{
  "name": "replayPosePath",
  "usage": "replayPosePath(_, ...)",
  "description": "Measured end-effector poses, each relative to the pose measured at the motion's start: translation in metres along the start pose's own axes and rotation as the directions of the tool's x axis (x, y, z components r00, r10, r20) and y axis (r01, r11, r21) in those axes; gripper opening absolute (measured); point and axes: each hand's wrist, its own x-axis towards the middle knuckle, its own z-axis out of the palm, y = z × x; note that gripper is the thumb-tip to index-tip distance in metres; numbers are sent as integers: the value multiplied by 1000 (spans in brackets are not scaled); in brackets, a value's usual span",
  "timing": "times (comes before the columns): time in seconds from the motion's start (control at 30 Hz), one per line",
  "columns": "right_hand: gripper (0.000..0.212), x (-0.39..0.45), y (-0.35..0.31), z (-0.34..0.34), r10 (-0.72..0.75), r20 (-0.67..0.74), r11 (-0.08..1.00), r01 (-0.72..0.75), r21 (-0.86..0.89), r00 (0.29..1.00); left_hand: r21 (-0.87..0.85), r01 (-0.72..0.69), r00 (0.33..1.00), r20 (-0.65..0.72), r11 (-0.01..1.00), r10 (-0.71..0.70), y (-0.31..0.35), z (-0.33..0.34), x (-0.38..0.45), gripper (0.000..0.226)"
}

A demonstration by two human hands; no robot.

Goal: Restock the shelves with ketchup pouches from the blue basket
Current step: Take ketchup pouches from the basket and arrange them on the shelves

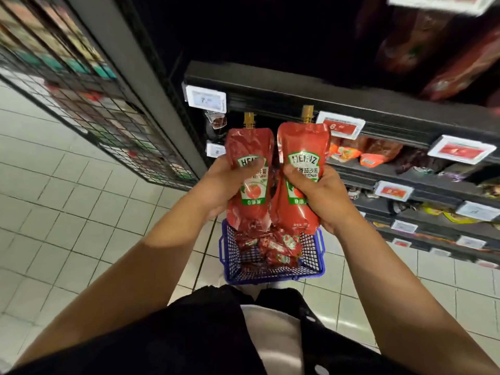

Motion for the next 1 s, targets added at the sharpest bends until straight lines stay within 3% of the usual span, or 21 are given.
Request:
replayPosePath(0.2,14,13,-38,-18,-96,-6,995,96,-26,995,-6,-132,991,-36,991,131,39,16,-2,28)
replayPosePath(0.37,28,18,-56,-23,-154,-50,988,153,-29,987,-22,-230,972,-46,973,228,60,19,1,19)
replayPosePath(0.47,29,21,-57,-19,-160,-77,987,162,19,984,-46,-165,986,-12,985,165,68,14,8,19)
replayPosePath(0.63,34,33,-49,-4,-38,-165,973,75,220,986,-57,20,997,78,998,-15,69,-7,22,42)
replayPosePath(0.83,30,46,-45,19,-129,-298,963,192,190,946,108,-56,989,139,993,41,74,-42,41,75)
replayPosePath(1.0,21,61,-59,36,-276,-345,955,296,4,897,276,-238,970,119,931,213,108,-53,69,68)
